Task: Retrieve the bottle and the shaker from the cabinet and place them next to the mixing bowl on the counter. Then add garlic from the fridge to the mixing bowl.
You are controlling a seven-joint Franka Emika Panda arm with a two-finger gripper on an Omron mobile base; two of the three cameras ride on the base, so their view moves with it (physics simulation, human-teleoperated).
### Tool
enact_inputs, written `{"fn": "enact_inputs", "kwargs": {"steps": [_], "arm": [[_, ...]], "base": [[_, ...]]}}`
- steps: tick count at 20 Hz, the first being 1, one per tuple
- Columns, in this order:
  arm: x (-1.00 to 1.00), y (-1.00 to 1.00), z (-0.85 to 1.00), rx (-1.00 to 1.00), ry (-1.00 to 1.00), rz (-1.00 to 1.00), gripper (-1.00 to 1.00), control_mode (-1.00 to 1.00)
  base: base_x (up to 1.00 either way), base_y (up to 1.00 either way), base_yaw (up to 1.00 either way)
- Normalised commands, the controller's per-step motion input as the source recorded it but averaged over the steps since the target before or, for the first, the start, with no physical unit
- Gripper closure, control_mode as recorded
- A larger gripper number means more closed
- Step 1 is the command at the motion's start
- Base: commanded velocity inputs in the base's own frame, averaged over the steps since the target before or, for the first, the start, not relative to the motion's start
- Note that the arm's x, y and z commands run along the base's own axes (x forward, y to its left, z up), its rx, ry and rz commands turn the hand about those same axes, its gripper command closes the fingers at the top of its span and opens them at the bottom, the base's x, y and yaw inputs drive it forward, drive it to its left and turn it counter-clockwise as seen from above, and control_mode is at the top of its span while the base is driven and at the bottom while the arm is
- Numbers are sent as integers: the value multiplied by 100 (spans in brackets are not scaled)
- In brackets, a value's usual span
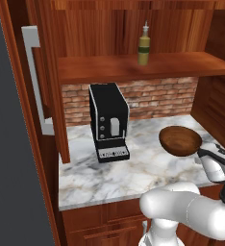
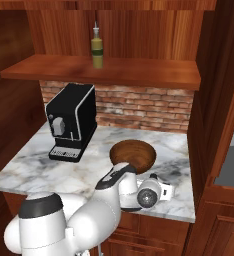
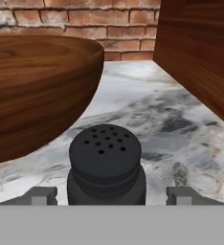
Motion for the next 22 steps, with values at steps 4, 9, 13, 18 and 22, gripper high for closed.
{"fn": "enact_inputs", "kwargs": {"steps": [4,9,13,18,22], "arm": [[0,0,20,0,0,0,-100,-100],[-2,0,49,-1,1,0,-100,-100],[-13,0,53,-1,3,0,-100,-100],[-10,0,63,-1,8,0,-100,-100],[-16,0,62,-1,15,0,-100,-100]], "base": [[0,0,0],[0,0,0],[0,0,0],[0,0,0],[0,0,0]]}}
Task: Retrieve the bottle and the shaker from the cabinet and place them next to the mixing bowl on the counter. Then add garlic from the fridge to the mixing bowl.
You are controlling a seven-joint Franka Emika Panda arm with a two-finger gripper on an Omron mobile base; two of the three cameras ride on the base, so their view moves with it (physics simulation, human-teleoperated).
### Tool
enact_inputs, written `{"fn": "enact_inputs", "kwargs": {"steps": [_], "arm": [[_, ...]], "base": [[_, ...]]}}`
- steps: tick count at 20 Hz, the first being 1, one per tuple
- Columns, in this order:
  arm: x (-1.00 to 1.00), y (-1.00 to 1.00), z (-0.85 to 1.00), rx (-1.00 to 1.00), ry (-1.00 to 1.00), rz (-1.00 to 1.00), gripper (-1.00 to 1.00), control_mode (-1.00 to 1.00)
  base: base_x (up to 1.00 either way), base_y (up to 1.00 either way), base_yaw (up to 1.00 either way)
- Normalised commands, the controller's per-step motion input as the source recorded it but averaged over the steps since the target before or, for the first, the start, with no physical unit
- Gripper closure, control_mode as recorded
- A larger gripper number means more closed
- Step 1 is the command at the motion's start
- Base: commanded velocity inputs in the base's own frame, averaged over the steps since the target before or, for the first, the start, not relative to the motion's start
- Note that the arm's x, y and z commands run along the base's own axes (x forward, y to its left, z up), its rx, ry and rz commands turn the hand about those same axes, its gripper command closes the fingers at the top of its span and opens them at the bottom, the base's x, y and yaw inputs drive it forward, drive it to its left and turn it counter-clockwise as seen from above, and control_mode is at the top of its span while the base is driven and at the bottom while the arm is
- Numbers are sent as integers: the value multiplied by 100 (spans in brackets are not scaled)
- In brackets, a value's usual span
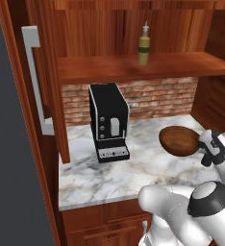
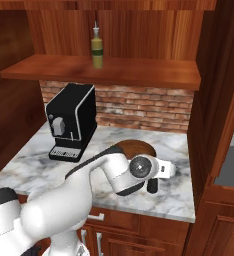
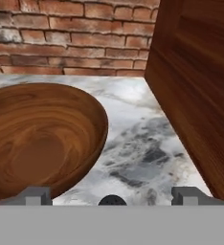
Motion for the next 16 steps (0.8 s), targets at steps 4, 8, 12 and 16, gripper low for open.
{"fn": "enact_inputs", "kwargs": {"steps": [4,8,12,16], "arm": [[-31,0,56,-1,14,0,-100,-100],[-43,3,46,0,10,0,-100,-100],[-45,19,46,0,4,0,-100,-100],[-42,38,50,-1,1,0,-100,-100]], "base": [[0,0,0],[0,0,0],[0,0,0],[0,0,0]]}}
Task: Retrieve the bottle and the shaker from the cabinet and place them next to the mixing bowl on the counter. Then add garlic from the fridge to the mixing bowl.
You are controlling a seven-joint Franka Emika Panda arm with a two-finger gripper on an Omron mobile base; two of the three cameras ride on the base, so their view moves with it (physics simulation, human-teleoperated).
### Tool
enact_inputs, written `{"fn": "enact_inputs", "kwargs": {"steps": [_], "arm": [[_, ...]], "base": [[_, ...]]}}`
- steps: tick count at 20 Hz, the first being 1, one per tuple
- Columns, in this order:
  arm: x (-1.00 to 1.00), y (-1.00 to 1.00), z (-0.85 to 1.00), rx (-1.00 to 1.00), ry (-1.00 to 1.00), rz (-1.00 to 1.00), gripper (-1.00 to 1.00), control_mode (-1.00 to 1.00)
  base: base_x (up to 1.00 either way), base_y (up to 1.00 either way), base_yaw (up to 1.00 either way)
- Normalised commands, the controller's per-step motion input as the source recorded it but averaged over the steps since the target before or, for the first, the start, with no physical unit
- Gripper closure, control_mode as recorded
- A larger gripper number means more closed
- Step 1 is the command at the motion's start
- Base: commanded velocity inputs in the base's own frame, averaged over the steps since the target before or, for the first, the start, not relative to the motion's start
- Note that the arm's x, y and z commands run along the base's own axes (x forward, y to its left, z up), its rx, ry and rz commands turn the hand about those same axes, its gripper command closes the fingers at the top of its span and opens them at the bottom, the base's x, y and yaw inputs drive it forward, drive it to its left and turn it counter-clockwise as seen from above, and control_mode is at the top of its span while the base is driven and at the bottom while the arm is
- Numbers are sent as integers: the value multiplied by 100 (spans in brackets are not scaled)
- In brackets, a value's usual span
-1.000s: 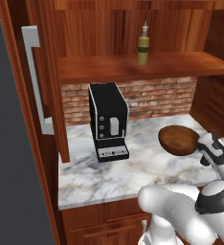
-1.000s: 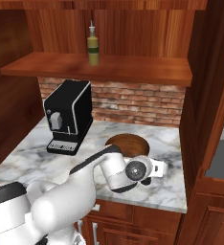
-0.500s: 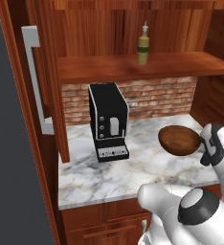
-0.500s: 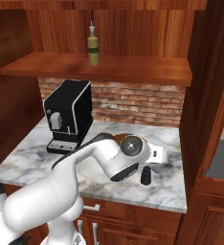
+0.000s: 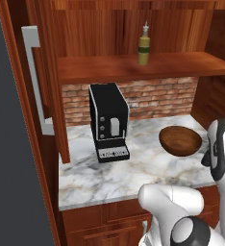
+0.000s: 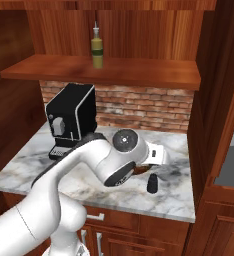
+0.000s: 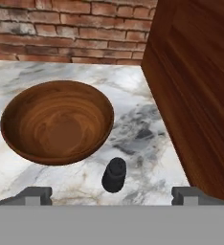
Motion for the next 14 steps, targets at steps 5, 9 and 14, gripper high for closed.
{"fn": "enact_inputs", "kwargs": {"steps": [5,9,14], "arm": [[-25,61,59,-3,0,0,-100,-100],[-8,70,58,-2,0,0,-100,-100],[-13,43,73,0,0,0,-100,-100]], "base": [[0,0,0],[0,0,0],[0,0,0]]}}
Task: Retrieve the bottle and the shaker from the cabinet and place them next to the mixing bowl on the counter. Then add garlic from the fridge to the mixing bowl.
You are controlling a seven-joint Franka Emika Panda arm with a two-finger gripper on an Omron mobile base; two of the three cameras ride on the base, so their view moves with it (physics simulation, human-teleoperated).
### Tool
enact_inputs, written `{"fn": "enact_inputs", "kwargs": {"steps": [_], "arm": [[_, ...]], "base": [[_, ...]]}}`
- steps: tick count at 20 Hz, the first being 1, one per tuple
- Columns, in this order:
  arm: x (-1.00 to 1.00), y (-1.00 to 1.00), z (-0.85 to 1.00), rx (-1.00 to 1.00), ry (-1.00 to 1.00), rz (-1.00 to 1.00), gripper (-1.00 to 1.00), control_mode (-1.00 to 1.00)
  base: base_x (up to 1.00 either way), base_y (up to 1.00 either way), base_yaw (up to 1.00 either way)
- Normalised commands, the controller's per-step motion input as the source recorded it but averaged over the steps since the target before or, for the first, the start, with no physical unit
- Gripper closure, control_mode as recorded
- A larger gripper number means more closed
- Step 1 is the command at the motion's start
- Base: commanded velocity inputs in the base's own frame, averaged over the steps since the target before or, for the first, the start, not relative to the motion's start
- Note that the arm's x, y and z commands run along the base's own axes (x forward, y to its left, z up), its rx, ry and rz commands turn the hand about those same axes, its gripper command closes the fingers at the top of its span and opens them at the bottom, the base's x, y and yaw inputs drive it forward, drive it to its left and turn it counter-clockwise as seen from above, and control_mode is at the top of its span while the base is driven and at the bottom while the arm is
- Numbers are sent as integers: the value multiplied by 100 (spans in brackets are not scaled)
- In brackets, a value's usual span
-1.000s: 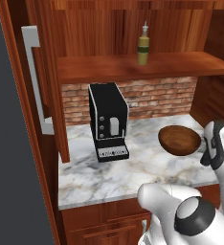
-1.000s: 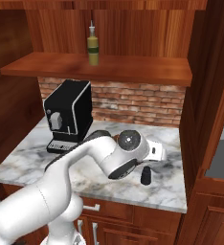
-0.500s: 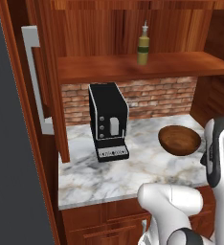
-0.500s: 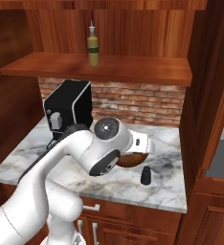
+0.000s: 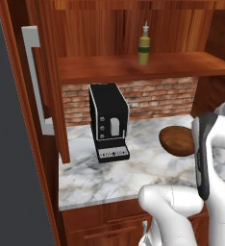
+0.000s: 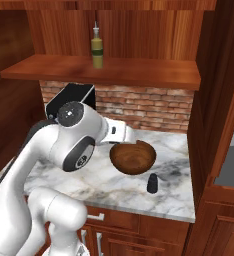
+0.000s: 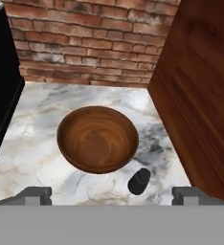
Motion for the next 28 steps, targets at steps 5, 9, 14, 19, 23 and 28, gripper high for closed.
{"fn": "enact_inputs", "kwargs": {"steps": [5,9,14,19,23,28], "arm": [[-29,19,78,2,0,0,-100,-100],[-57,17,72,5,0,1,-100,-100],[-42,44,45,1,0,2,-100,-100],[-22,56,38,0,-7,0,-100,-100],[-1,46,38,1,-9,3,-100,-100],[0,35,30,3,-5,3,-100,-100]], "base": [[0,0,0],[0,0,0],[0,0,0],[0,0,0],[0,0,0],[0,0,0]]}}
